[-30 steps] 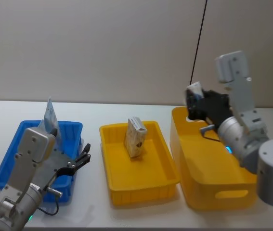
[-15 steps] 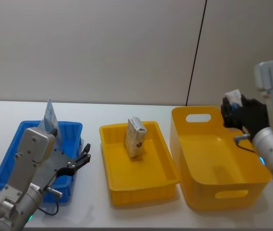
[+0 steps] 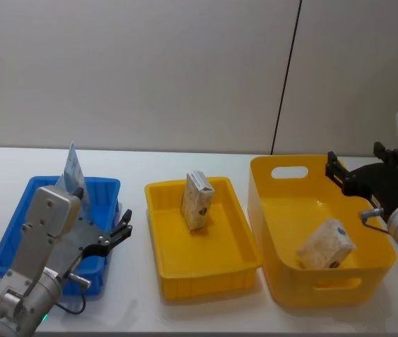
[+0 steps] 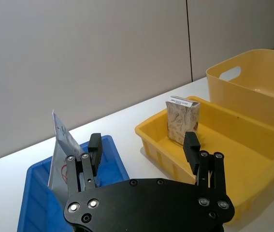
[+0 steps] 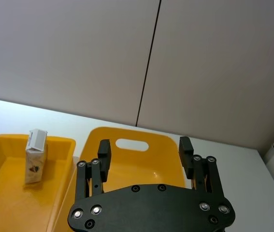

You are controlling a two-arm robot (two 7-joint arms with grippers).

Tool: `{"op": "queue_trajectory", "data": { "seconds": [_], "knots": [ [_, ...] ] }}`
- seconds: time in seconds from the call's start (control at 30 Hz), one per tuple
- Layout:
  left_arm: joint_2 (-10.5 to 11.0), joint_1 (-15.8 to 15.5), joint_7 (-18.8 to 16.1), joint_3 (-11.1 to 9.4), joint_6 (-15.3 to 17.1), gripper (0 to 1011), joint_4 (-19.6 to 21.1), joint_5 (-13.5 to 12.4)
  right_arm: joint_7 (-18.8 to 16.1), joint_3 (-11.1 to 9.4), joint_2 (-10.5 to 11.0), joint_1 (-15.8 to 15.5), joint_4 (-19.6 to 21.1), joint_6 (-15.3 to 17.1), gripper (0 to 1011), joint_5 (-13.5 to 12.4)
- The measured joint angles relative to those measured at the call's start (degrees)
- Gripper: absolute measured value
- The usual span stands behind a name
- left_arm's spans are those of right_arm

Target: Bimanual collaborative sorting of washing and personal care products

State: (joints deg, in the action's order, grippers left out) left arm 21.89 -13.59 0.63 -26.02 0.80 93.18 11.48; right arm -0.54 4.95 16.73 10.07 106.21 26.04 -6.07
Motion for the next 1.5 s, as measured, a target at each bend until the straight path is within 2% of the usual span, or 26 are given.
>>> {"op": "queue_trajectory", "data": {
  "seconds": [0.2, 0.23, 0.33, 0.47, 0.5, 0.63, 0.83, 1.07, 1.5],
  "knots": [
    [0.0, 0.0, 0.0, 0.0, 0.0, 1001, 0.0, 0.0, -1.9, -0.4, 0.8, -1.3, -0.9, -5.6, 964, 0.0],
    [0.0, 0.0, 0.0, 0.0, 0.0, 1001, 0.0, 0.0, -2.5, -0.5, 1.1, -1.7, -1.2, -7.7, 1002, 0.0],
    [0.0, 0.0, 0.0, 0.0, 0.0, 1001, 0.0, 0.0, -3.1, -0.6, 1.4, -2.2, -1.7, -10.4, 1002, 0.1],
    [0.0, 0.0, 0.0, 0.0, 0.0, 1001, 0.0, 0.0, -4.6, -0.7, 2.1, -3.8, -2.8, -16.7, 1002, 0.8],
    [0.0, 0.0, 0.0, 0.0, 0.0, 1001, 0.0, 0.0, -4.6, -0.7, 2.1, -3.8, -2.8, -16.7, 1002, 0.8],
    [0.0, 0.0, 0.0, 0.0, 0.0, 1001, 0.0, 0.0, -5.4, -0.7, 2.6, -4.8, -3.4, -20.7, 1002, 1.3],
    [-0.3, 0.2, -0.7, 0.4, 0.4, 1001, 0.0, -0.2, -6.2, -0.7, 3.0, -5.6, -3.9, -24.1, 1002, 1.8],
    [-1.2, 0.1, -2.1, 1.2, 1.6, 1001, -0.8, -0.5, -6.7, -0.7, 3.2, -6.2, -4.2, -26.4, 1002, 2.1],
    [-4.0, -2.9, -5.0, 3.5, 4.0, 1001, -5.9, -0.6, -7.1, -0.7, 3.4, -6.7, -4.5, -28.3, 1002, 2.3]
  ]
}}
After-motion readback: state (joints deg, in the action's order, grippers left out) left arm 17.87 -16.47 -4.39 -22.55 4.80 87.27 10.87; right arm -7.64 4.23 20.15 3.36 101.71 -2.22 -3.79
